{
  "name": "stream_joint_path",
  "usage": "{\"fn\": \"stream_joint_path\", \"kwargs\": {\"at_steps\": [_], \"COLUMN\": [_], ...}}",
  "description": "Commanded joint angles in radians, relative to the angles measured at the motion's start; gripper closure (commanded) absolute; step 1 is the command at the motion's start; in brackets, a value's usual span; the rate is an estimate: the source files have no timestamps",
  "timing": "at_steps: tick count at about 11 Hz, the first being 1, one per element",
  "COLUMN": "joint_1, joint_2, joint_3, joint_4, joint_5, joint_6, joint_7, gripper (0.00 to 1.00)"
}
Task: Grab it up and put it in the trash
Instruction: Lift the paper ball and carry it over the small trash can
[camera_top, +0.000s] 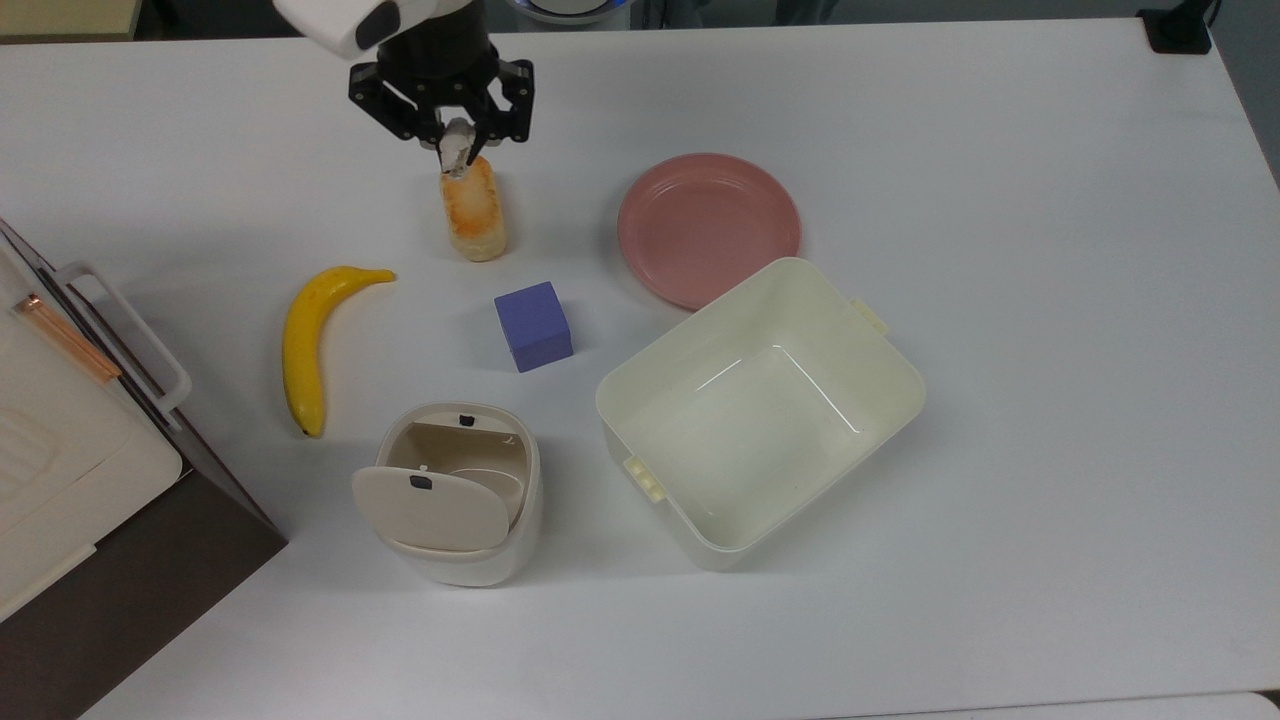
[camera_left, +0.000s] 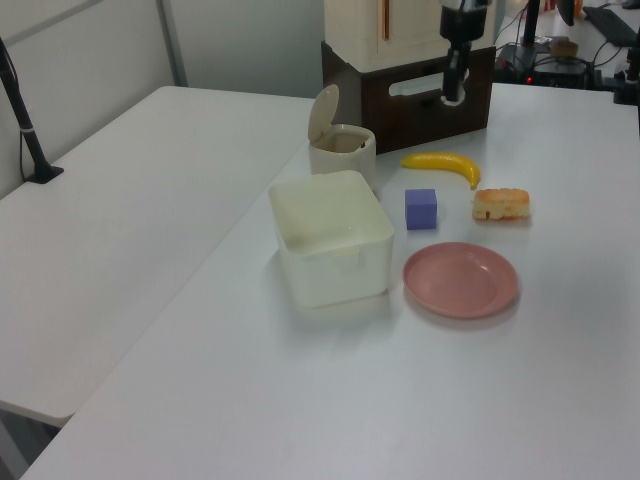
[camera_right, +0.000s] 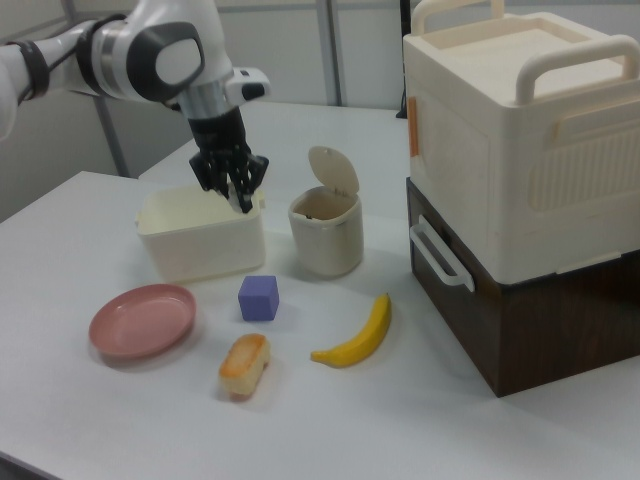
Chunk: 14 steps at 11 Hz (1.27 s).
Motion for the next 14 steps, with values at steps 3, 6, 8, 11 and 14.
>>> {"fn": "stream_joint_path", "kwargs": {"at_steps": [3,6,8,11,14], "joint_1": [0.045,0.062,0.08,0.076,0.047], "joint_2": [0.089,0.183,0.235,0.313,0.361], "joint_3": [-0.005,-0.007,-0.007,-0.007,-0.008], "joint_4": [0.053,0.06,0.08,0.119,0.119], "joint_5": [0.008,0.002,-0.016,-0.021,-0.025], "joint_6": [0.254,0.426,0.508,0.649,0.761], "joint_7": [0.12,0.126,0.128,0.146,0.149], "gripper": [1.0,1.0,1.0,1.0,1.0]}}
